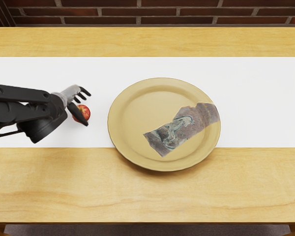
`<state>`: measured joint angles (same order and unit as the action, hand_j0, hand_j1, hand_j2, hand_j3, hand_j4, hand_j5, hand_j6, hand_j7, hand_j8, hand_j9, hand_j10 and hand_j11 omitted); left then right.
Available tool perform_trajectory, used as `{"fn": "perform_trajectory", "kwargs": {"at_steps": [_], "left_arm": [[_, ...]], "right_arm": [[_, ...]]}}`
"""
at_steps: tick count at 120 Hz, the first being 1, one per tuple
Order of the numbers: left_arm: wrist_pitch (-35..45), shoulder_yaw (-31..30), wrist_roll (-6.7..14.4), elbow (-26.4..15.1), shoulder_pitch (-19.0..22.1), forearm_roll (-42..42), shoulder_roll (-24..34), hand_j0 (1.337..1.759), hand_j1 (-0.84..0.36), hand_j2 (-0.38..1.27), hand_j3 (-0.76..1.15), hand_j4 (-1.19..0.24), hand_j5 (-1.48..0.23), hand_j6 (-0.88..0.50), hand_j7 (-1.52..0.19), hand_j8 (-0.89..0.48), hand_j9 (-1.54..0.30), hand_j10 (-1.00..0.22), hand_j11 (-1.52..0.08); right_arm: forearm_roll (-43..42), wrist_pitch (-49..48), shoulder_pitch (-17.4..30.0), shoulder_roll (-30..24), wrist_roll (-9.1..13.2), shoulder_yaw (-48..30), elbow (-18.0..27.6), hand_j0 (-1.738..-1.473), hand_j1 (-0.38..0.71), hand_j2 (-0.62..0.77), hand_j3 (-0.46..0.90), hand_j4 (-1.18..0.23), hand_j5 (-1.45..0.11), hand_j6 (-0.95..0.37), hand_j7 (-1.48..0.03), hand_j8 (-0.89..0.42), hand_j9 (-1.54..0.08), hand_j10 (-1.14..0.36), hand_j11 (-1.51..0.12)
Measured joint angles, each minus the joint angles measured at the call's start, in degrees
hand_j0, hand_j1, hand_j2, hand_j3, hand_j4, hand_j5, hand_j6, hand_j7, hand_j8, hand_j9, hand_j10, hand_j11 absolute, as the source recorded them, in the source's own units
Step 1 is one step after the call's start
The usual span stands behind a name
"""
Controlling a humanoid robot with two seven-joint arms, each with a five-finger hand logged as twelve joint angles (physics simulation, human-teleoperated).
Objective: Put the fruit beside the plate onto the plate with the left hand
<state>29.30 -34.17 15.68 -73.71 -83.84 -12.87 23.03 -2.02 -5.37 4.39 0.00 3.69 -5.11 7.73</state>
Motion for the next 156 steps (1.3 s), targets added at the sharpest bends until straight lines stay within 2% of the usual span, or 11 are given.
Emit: {"fn": "perform_trajectory", "kwargs": {"at_steps": [37, 45, 48, 57, 104, 156], "left_arm": [[0.06, -1.24, 1.41, -0.03, -0.18, 0.02, 0.35, 1.658, -0.23, 0.10, 0.00, -0.49, -0.63, -0.46, -0.63, -0.49, -0.63, -0.49, -0.63], [0.00, -1.42, 1.55, -0.03, -0.18, -0.05, 0.58, 1.657, -0.25, 0.12, 0.00, -0.51, -0.67, -0.44, -0.68, -0.50, -0.68, -0.51, -0.68], [-0.01, -1.50, 1.60, -0.03, -0.18, -0.10, 0.61, 1.657, -0.27, 0.18, 0.00, -0.53, -0.68, -0.43, -0.69, -0.49, -0.69, -0.52, -0.69], [-0.11, -1.68, 1.69, -0.04, -0.63, 0.05, 0.78, 1.656, -0.29, 0.15, 0.00, -0.54, -0.73, -0.39, -0.73, -0.47, -0.73, -0.54, -0.73], [-0.69, -1.39, 1.56, -0.19, -3.67, 0.40, 1.44, 1.655, -0.31, 0.16, 0.00, -0.51, -0.81, -0.35, -0.80, -0.44, -0.80, -0.58, -0.80], [-6.50, 7.20, 1.54, -0.18, -4.83, 0.37, 3.50, 1.656, -0.30, 0.15, 0.00, -0.53, -0.79, -0.37, -0.79, -0.46, -0.78, -0.58, -0.78]], "right_arm": [[0.00, 0.00, 0.00, 0.00, 0.00, 0.00, 0.00, -1.658, -0.35, 0.00, 0.00, 0.00, 0.00, 0.00, 0.00, 0.00, 0.00, 0.00, 0.00], [0.00, 0.01, 0.00, 0.00, 0.00, 0.01, 0.00, -1.658, -0.35, 0.00, 0.00, 0.00, 0.00, 0.00, 0.00, 0.00, 0.00, 0.00, 0.00], [0.00, 0.01, 0.00, 0.00, 0.00, 0.01, 0.00, -1.658, -0.35, 0.00, 0.00, 0.00, 0.00, 0.00, 0.00, 0.00, 0.00, 0.00, 0.00], [0.00, 0.00, 0.00, 0.00, 0.00, 0.01, 0.00, -1.658, -0.35, 0.00, 0.00, 0.00, 0.00, 0.00, 0.00, 0.00, 0.00, 0.00, 0.00], [0.00, 0.00, 0.00, 0.00, 0.00, 0.01, 0.00, -1.658, -0.35, 0.00, 0.00, 0.00, 0.00, 0.00, 0.00, 0.00, 0.00, 0.00, 0.00], [0.00, -0.01, 0.00, 0.00, 0.00, 0.00, 0.00, -1.658, -0.35, 0.00, 0.00, 0.00, 0.00, 0.00, 0.00, 0.00, 0.00, 0.00, 0.00]]}}
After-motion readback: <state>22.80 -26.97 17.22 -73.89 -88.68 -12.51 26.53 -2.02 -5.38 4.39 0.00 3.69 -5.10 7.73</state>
